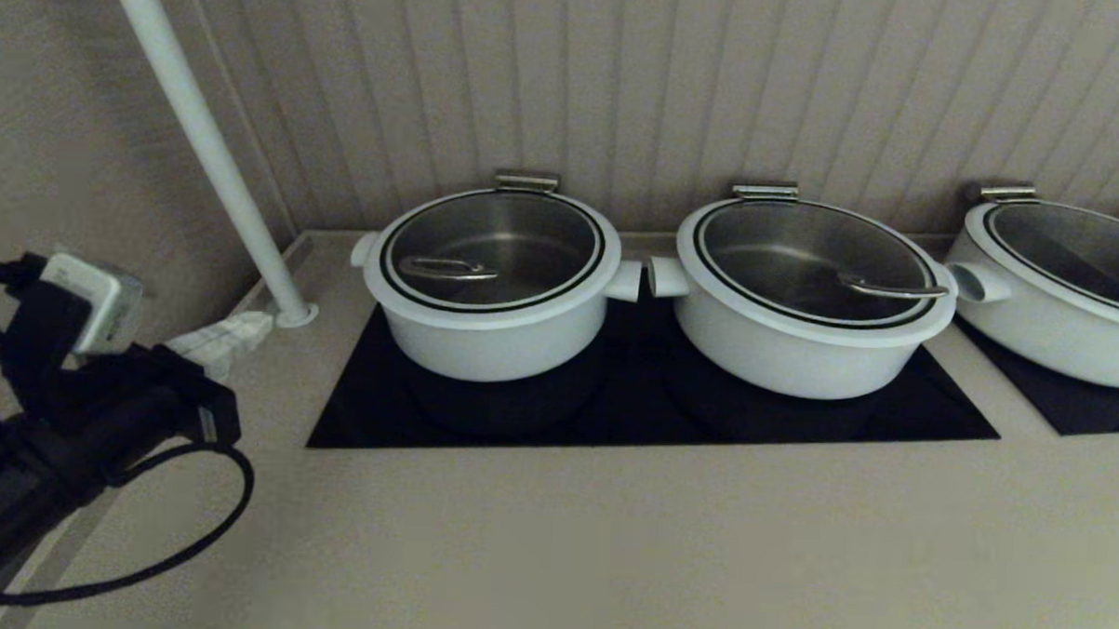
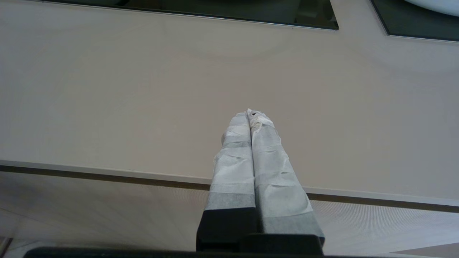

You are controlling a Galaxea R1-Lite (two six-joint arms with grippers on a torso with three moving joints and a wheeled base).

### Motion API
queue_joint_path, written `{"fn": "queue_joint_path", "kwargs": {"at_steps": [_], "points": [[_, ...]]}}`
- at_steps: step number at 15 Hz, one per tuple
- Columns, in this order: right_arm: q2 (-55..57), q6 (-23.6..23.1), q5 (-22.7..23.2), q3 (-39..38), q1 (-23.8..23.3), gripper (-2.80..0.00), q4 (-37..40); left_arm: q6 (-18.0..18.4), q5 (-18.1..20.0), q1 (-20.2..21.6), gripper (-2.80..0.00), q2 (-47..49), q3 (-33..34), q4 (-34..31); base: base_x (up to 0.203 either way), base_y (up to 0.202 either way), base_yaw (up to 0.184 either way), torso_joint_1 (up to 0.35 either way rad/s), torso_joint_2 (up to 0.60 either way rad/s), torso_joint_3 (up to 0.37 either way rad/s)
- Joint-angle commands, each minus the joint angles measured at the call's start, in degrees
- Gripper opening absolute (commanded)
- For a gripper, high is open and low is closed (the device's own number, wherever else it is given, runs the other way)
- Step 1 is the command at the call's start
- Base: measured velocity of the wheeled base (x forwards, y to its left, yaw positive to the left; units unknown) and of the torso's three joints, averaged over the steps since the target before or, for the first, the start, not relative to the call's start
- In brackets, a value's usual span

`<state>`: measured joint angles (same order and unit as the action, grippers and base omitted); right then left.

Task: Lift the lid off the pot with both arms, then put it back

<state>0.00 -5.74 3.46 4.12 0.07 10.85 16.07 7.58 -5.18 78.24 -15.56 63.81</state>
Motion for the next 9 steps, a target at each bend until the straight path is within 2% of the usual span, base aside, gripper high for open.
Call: {"fn": "queue_joint_path", "kwargs": {"at_steps": [1, 5, 9], "points": [[0.1, -0.1, 0.1, 0.0, 0.0, -2.80, 0.0, 0.1, -1.1, 0.0, -2.80, -6.2, 6.0, 0.4, 0.000, 0.000, 0.000, 0.000, 0.00, 0.000], [0.1, -0.1, 0.0, 0.0, 0.0, -2.80, 0.0, 0.0, -1.4, 0.5, -2.80, -15.8, 14.4, -2.4, 0.000, 0.000, 0.000, 0.000, 0.00, 0.000], [0.1, -0.1, 0.1, 0.0, 0.0, -2.80, 0.0, -0.3, -2.1, 3.5, -2.80, -29.6, 15.4, -17.7, 0.000, 0.000, 0.000, 0.000, 0.00, 0.000]]}}
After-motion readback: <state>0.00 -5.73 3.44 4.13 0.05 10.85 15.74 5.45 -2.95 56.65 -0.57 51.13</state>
